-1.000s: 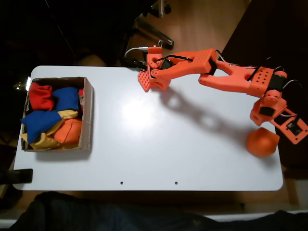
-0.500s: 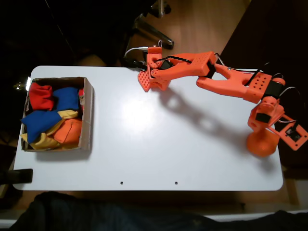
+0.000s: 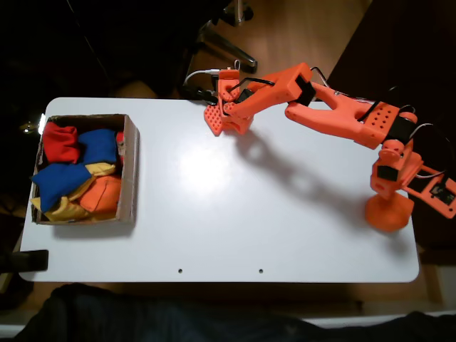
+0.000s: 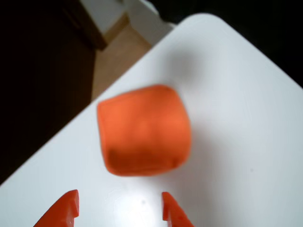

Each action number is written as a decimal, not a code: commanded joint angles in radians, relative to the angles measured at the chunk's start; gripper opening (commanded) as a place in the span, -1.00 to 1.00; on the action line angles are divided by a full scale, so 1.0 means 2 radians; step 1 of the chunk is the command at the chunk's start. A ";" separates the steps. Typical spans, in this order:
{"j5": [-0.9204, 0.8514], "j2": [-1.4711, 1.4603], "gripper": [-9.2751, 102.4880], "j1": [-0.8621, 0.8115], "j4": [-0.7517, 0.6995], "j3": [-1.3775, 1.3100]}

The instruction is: Grasp a bag and put it in the box.

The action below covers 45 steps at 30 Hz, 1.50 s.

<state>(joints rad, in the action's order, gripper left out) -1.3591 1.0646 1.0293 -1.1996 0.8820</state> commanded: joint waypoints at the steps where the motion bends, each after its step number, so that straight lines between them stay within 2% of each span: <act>1: -0.005 0.052 -0.21 -0.007 0.012 0.023; 15: -0.021 0.118 -0.21 -0.013 0.018 0.091; 24: -0.027 0.153 -0.12 -0.017 0.035 0.133; 45: -0.048 0.231 0.06 -0.020 0.183 0.342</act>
<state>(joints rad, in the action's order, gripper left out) -1.4450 1.4603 0.9940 -0.8652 1.5524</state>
